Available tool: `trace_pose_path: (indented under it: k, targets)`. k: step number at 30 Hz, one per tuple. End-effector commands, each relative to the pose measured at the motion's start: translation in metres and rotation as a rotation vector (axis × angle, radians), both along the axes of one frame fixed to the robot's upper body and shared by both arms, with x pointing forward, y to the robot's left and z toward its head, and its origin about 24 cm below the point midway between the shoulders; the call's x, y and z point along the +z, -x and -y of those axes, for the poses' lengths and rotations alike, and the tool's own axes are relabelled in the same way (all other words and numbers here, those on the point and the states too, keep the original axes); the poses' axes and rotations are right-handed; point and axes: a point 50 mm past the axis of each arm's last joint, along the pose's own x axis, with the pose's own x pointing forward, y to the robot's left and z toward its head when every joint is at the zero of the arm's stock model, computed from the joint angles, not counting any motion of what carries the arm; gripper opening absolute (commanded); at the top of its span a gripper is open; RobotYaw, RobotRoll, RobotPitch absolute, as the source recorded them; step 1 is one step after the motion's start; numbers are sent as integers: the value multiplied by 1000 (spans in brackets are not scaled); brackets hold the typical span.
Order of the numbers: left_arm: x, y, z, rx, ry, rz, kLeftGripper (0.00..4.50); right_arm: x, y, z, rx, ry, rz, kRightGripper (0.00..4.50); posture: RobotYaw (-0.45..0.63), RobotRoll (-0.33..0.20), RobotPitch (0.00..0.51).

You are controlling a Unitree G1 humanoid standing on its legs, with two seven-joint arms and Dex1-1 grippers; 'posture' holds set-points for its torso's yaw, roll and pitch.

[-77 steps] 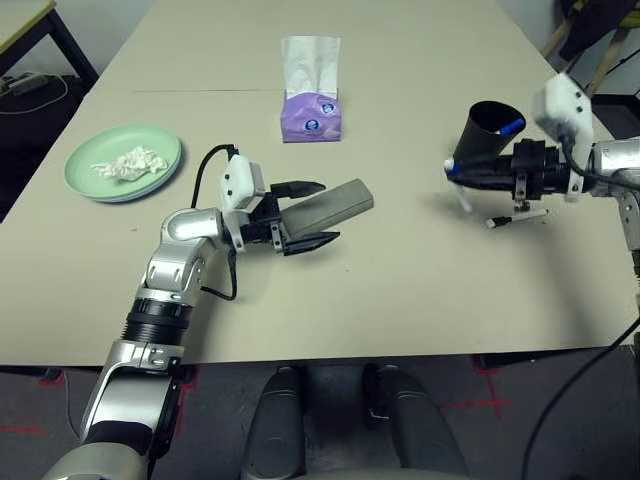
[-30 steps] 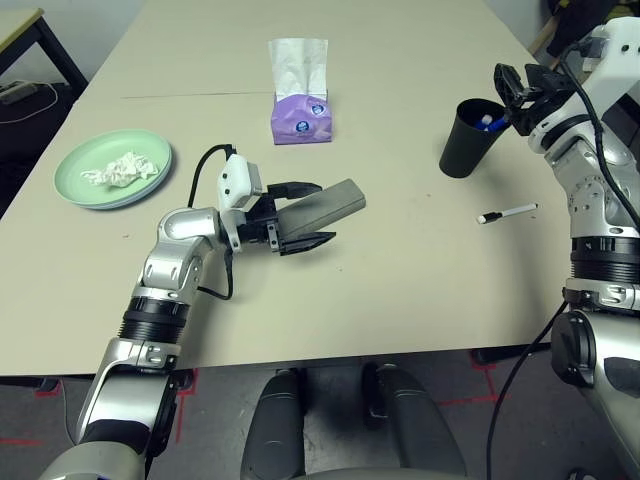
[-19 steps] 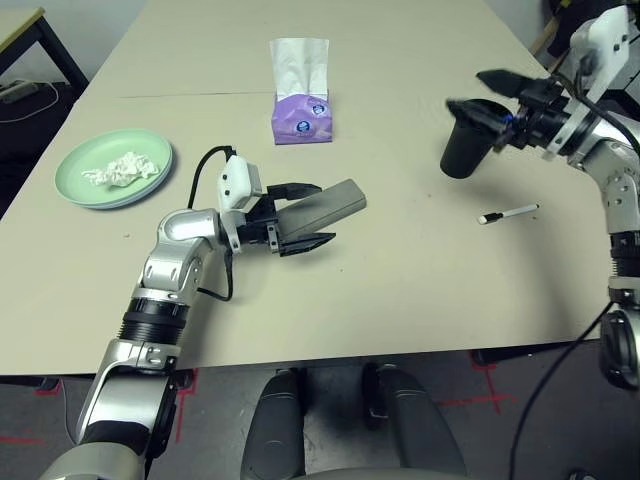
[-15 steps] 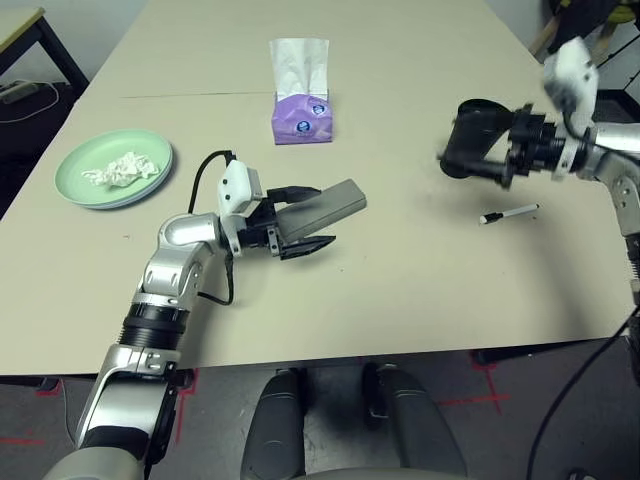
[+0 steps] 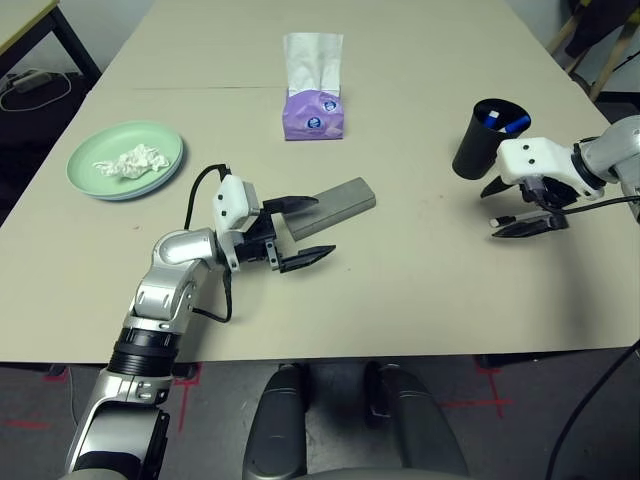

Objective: Organize and tidy the items on the table.

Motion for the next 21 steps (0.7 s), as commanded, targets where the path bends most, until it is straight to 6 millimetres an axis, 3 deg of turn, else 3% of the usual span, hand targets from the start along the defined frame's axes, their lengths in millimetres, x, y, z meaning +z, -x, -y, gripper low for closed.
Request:
trace_pose_path:
  k: [1, 21]
  targets:
    - [1, 4, 0, 0, -3, 2, 4500, 1, 2, 9, 36, 117, 21, 4460, 159, 0, 242]
    - [-1, 6, 4, 14, 9, -2, 4500, -7, -1, 3, 82, 156, 11, 4460, 173, 0, 251]
